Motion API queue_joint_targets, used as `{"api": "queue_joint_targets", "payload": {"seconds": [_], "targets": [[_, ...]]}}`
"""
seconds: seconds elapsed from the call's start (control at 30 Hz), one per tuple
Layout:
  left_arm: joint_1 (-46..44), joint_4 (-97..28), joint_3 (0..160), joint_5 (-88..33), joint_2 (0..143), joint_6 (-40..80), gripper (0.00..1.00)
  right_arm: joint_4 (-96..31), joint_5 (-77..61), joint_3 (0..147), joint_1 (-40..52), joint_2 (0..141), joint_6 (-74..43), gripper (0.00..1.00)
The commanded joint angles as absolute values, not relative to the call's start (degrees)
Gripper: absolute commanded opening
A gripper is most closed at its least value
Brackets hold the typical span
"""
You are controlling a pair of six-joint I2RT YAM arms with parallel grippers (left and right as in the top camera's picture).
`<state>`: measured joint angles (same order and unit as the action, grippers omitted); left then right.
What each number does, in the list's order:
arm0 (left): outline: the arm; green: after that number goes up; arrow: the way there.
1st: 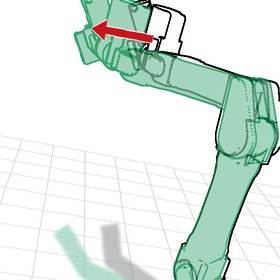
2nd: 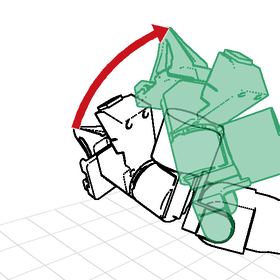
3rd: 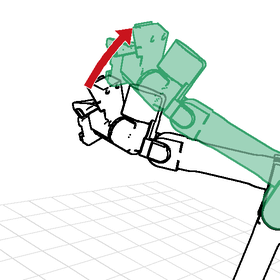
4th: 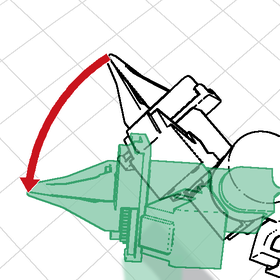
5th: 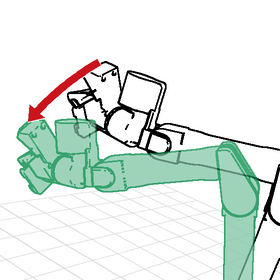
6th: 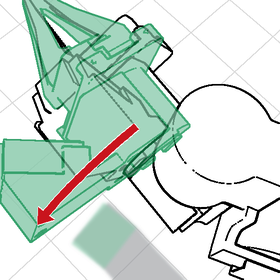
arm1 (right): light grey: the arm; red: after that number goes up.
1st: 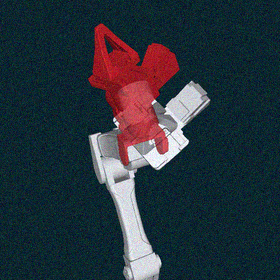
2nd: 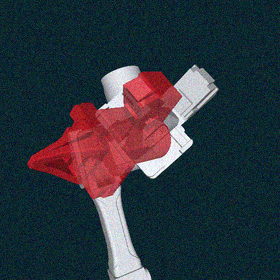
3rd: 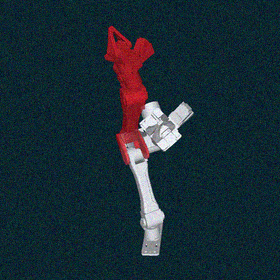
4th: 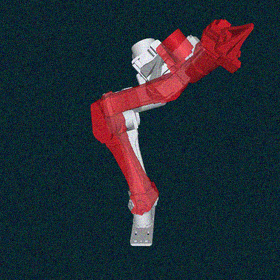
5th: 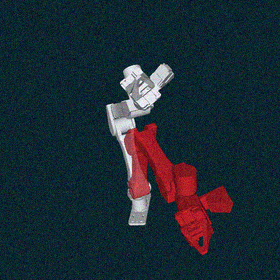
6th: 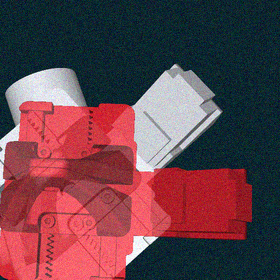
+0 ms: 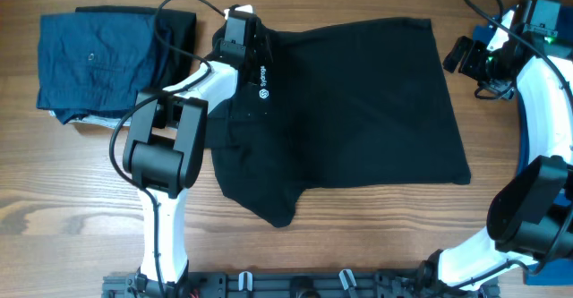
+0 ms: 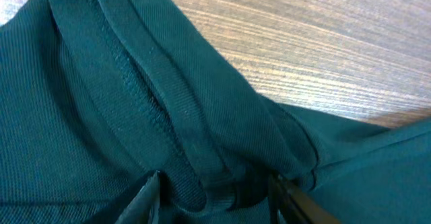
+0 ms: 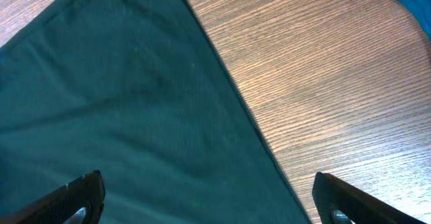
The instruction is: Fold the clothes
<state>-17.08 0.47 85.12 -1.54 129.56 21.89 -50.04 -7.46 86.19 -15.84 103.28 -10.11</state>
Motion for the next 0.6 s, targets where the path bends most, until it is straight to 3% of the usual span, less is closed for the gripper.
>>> {"api": "queue_joint_targets", "payload": {"seconds": [0.0,0.4,0.57], "targets": [[-16.97,0.86,85.47,-2.09,130.1,21.41,0.5,-49.91,-7.14,86.67,-15.97,102.87,-9.13,1.0],[-16.97,3.29,85.47,-2.09,130.08,21.37,0.19,-49.91,-7.14,86.67,-15.97,102.87,-9.13,1.0],[-16.97,3.22,85.47,-2.09,130.08,21.37,0.18,-49.91,-7.14,86.67,-15.97,102.87,-9.13,1.0]]}}
